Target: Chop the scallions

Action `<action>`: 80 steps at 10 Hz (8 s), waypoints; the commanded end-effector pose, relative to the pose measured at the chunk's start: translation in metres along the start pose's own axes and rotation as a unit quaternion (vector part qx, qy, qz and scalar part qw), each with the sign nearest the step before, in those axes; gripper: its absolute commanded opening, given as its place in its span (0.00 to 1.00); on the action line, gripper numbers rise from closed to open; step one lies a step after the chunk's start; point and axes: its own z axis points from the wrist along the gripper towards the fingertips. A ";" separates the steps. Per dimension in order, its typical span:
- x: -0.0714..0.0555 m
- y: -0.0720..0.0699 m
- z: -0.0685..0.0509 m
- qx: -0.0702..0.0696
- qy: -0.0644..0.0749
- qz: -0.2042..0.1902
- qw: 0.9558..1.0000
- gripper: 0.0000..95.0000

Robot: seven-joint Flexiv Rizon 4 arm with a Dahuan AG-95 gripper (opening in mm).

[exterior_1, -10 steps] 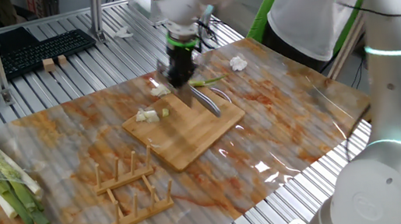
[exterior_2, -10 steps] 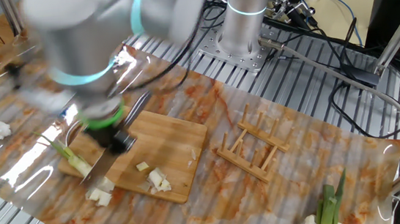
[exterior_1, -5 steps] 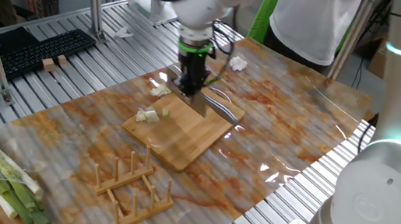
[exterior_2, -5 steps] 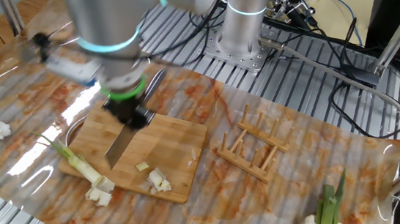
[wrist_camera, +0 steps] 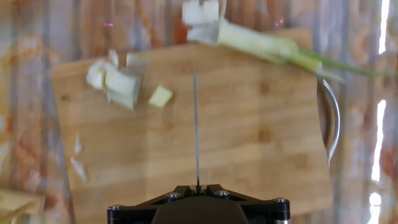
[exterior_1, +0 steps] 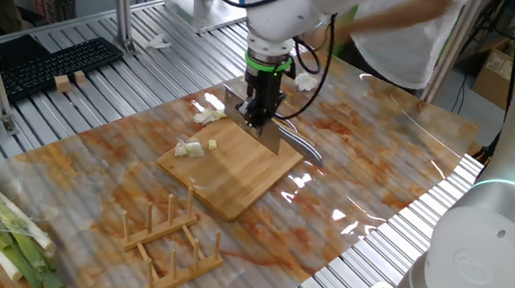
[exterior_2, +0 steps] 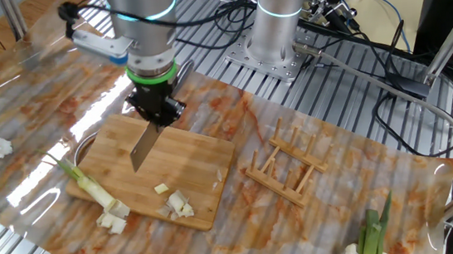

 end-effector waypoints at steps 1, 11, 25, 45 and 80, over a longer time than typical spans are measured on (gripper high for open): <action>0.005 0.000 -0.004 0.000 -0.002 0.000 1.000 0.00; 0.005 0.001 -0.004 -0.009 0.003 0.009 1.000 0.00; -0.015 -0.044 0.013 -0.007 0.002 -0.034 0.999 0.00; -0.037 -0.045 0.038 -0.025 0.031 -0.014 0.999 0.00; -0.035 -0.092 0.029 0.006 0.030 0.013 0.999 0.00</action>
